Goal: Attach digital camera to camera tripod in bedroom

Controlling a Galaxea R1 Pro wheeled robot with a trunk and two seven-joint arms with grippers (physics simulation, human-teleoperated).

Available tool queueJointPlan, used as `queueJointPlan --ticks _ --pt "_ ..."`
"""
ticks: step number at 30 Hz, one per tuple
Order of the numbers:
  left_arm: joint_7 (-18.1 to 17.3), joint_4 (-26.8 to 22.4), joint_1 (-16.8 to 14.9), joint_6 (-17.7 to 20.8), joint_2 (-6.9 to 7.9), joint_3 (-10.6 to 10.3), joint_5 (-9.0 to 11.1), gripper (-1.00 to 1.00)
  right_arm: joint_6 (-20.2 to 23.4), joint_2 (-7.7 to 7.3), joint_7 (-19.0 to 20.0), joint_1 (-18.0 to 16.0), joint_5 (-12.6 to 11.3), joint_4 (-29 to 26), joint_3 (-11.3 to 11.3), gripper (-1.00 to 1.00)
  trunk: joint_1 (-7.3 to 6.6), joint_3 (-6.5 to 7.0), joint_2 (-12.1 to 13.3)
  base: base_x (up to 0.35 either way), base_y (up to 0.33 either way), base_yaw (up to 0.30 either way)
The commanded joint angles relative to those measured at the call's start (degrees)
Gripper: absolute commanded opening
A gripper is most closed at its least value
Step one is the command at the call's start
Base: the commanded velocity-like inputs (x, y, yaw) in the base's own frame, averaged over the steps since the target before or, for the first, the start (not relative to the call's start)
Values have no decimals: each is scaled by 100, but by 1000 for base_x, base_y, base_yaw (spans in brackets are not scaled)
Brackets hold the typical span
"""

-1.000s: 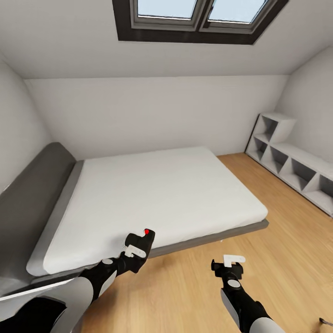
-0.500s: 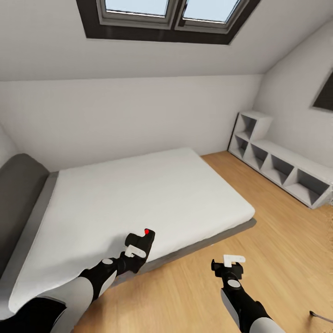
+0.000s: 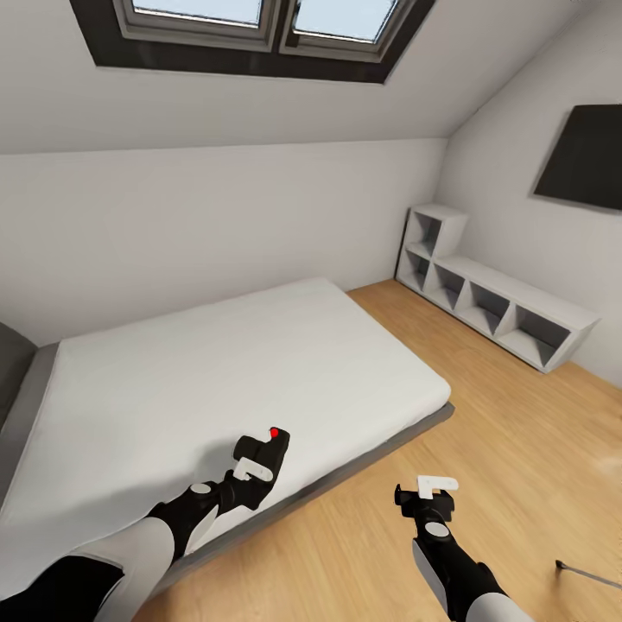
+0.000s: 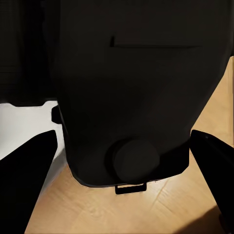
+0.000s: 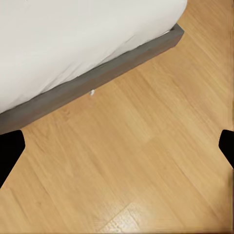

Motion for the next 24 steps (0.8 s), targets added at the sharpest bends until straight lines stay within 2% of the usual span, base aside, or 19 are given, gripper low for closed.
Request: queueJointPlan --ticks 1,14,24 --pt "-1 6 -5 -39 0 -14 -26 -100 -10 1 -30 -6 17 7 11 100 4 -9 -9 188 1 -248" --pt "-2 8 -5 -47 -16 -14 -25 -100 -10 8 -30 -6 17 13 11 100 4 -9 -9 295 0 -248" --pt "-2 0 -5 -39 -16 -14 -25 -100 -10 26 -19 -6 17 14 19 100 4 -9 -9 34 0 -90"
